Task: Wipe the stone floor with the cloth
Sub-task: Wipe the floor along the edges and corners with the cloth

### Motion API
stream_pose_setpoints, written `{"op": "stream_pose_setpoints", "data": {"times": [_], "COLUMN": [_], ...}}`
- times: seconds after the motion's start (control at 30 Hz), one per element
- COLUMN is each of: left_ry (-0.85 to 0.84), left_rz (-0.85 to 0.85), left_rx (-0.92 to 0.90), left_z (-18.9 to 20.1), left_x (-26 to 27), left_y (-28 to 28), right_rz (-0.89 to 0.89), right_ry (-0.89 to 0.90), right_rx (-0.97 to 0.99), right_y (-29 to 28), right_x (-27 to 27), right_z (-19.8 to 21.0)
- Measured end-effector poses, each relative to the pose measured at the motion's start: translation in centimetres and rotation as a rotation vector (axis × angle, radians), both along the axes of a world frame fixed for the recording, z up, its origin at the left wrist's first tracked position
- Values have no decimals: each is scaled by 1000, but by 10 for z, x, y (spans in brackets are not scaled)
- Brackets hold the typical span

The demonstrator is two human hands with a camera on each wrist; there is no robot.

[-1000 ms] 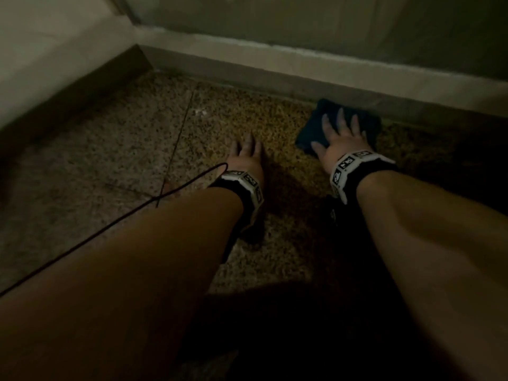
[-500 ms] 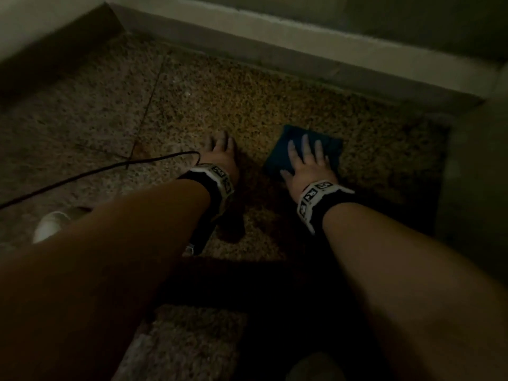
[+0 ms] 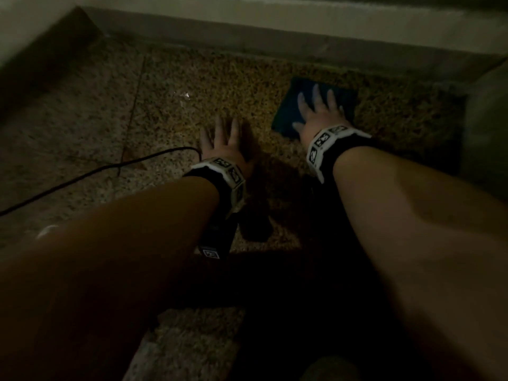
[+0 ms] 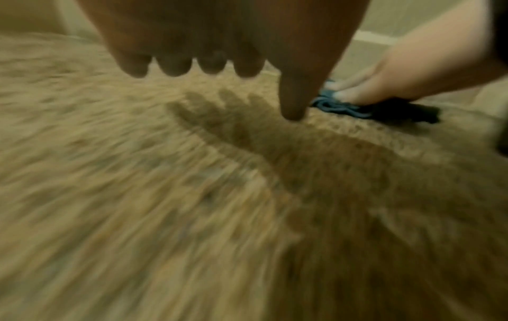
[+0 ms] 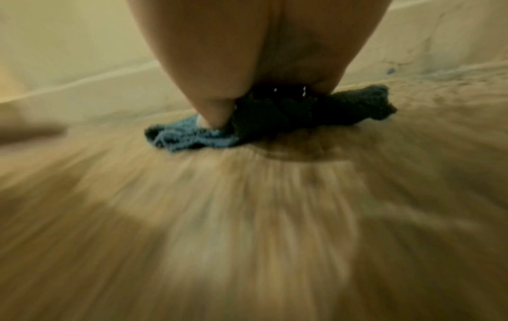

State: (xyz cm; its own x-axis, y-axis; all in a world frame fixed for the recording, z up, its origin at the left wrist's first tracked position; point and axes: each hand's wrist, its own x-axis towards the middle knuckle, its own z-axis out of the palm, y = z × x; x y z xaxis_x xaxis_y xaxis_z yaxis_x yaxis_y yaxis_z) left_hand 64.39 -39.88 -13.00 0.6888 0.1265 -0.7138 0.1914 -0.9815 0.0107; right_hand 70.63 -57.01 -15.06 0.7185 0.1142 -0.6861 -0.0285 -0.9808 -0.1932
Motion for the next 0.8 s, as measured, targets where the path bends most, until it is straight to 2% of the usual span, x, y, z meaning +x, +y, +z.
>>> {"op": "stream_pose_setpoints", "data": {"times": [0.13,0.23,0.37,0.5,0.8], "left_ry": [140,151,150,144,127], "left_rz": [-57,-92,-108,-91,-113], "left_rx": [13,94,115,103,96], "left_z": [-5,-11,-16,-18,-14], "left_x": [21,21,22,21,18], "left_y": [-15,-20,-20,-19,-18], "right_rz": [-48,-58,-41,-14,54], "right_ry": [-11,-29,-5,6,-65], "right_rx": [15,8,-16,-25,-36], "right_y": [-10,-12,-12,-15,-41], "right_x": [31,42,38,18,-74], "right_z": [0,-3,1,5,-1]}}
